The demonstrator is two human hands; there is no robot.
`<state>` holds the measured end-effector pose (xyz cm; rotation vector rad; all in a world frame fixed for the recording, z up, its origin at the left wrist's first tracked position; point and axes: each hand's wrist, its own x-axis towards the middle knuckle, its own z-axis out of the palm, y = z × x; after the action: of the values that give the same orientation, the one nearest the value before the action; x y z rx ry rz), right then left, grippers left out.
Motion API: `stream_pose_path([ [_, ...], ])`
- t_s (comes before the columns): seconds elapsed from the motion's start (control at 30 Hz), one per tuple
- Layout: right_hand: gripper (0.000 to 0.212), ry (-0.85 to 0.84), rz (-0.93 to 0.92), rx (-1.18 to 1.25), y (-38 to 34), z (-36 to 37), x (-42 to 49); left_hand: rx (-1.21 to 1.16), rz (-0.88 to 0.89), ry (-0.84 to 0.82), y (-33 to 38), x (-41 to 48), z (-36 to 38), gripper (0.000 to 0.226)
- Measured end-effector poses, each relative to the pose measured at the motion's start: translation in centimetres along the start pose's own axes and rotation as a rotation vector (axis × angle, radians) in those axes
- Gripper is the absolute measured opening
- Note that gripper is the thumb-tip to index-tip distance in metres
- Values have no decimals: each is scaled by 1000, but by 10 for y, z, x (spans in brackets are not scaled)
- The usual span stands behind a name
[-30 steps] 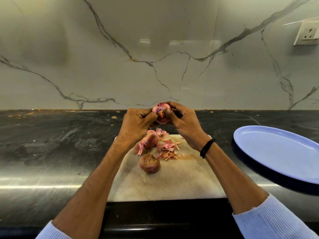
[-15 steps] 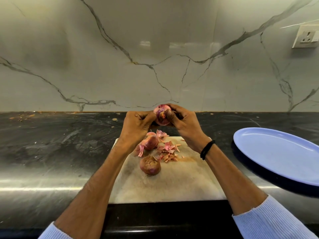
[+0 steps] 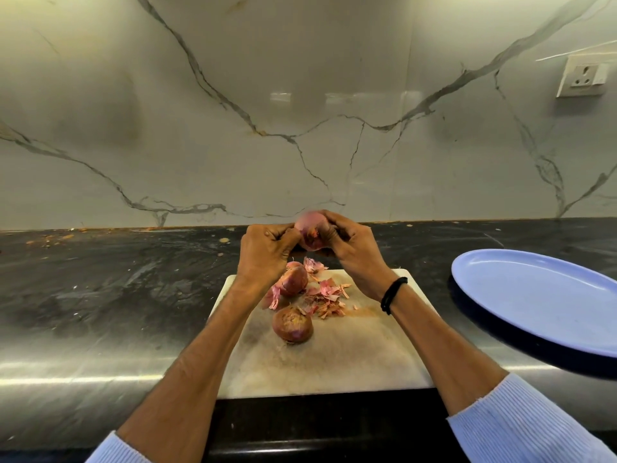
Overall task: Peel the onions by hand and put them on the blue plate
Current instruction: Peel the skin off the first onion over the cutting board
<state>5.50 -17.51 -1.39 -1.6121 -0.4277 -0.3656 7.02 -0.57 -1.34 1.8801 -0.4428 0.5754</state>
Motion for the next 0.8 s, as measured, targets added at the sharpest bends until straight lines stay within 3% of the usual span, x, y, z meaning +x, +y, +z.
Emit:
stream_pose_path([
  [0.27,35,-25,68,170,2,0,1,-98,-55,-13,1,0,0,22],
  [0.37,35,-35,66,187,5,2,1,-85,-36,-16,4,-2,1,33],
  [0.47,35,-24,60,174,11,5,4,-48,-28,13,-1,-2,0,22],
  [0.8,57,-3,33,81,16,4,6,30,-17,25,0,-6,3,19],
])
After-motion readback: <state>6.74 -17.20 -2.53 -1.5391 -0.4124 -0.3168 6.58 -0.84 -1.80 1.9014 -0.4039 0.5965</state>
